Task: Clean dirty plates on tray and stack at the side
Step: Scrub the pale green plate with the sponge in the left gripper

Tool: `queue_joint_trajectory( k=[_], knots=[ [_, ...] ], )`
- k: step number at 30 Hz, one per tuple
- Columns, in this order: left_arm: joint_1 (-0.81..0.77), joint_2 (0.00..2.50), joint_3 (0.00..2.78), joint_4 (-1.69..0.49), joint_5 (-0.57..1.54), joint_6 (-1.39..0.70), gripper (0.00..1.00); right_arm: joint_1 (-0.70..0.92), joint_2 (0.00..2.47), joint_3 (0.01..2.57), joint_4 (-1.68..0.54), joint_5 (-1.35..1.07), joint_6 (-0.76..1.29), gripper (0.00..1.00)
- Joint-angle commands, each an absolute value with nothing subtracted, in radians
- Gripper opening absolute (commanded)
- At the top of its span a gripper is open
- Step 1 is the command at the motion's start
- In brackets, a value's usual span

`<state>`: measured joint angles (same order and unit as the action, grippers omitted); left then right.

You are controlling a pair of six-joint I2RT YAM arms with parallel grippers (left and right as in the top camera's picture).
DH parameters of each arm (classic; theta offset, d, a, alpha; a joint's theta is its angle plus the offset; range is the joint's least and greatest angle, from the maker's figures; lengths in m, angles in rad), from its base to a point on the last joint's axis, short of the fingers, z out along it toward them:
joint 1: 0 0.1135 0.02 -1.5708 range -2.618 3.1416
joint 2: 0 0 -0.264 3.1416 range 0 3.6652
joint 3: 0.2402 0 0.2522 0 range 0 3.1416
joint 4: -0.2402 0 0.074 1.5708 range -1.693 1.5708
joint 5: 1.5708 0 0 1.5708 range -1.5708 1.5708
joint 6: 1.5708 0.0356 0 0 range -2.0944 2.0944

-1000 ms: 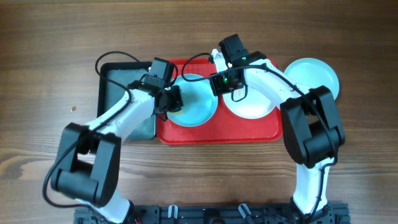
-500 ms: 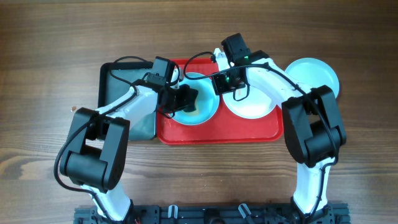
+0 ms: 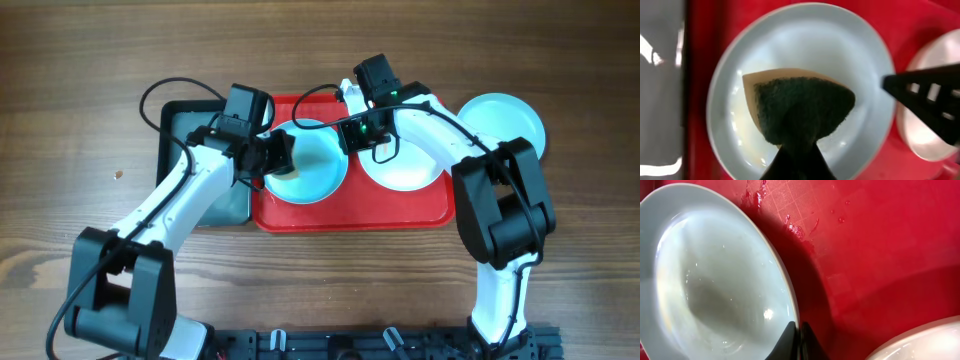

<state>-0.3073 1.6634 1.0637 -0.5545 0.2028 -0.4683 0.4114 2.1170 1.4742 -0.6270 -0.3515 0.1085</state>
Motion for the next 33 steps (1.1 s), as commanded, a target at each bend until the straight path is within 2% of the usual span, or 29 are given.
queue_joint_trajectory(
  k=[1,7,22,28,33],
  knots=[
    [-0.303,1.722,1.047,-0.542,0.113,-0.453,0.04,0.419,2.136,1.464,-0.624,-0.375,0.112,0.04],
    [-0.304,1.84,1.047,-0.484,0.118,-0.487,0.04,0.419,2.136,1.464,-0.625,-0.376,0.112,0.04],
    [-0.337,1.847,1.047,-0.484,0.123,-0.514,0.04,0.419,2.136,1.464,-0.625,-0.376,0.112,0.04],
    [-0.338,1.847,1.047,-0.484,0.237,-0.514,0.05,0.419,2.136,1.464,-0.625,-0.376,0.112,0.04],
    [-0.336,1.821,1.055,-0.492,0.246,-0.503,0.04,0.419,2.136,1.464,-0.622,-0.375,0.112,0.04]
  ],
)
